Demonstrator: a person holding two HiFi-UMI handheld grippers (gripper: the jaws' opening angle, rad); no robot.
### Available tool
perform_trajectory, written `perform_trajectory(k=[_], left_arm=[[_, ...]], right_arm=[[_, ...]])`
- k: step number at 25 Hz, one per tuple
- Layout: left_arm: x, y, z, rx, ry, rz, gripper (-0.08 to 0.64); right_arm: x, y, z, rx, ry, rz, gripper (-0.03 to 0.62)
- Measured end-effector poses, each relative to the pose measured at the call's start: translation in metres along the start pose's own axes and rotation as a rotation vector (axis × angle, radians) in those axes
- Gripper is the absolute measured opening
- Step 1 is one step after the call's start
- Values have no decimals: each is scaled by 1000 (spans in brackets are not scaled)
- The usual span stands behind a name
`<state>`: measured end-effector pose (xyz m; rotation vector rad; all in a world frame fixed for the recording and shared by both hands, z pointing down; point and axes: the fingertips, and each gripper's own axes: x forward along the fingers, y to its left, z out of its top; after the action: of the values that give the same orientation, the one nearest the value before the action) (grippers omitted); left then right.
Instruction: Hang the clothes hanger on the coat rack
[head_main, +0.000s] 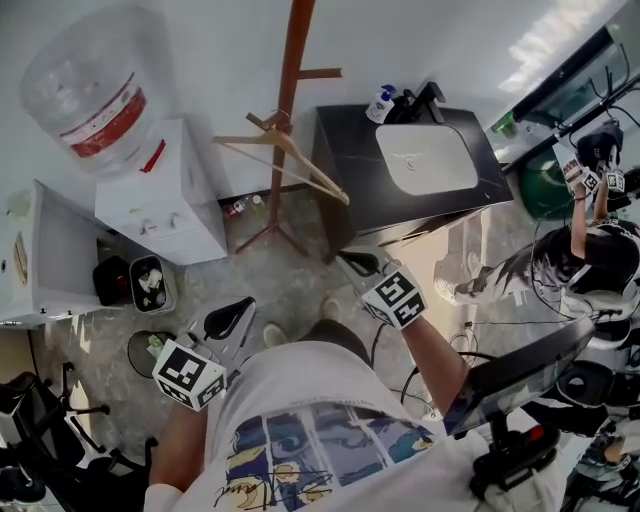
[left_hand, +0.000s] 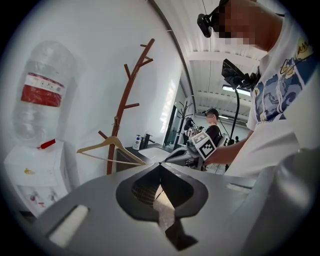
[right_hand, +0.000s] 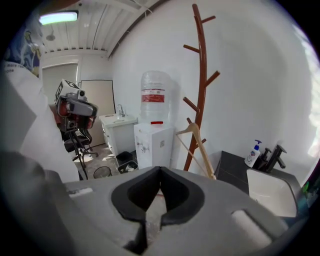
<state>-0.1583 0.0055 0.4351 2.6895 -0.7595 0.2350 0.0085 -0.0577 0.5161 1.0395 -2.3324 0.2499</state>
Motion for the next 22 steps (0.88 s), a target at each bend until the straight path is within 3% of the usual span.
perform_trajectory(k=[7, 22], left_arm=[[6, -10, -5, 2, 23, -8, 3], [24, -21, -12, 13, 50, -84, 3]], right_arm=[[-31, 39, 21, -12, -68, 23, 3], [-55, 73, 48, -58, -131, 52, 2]])
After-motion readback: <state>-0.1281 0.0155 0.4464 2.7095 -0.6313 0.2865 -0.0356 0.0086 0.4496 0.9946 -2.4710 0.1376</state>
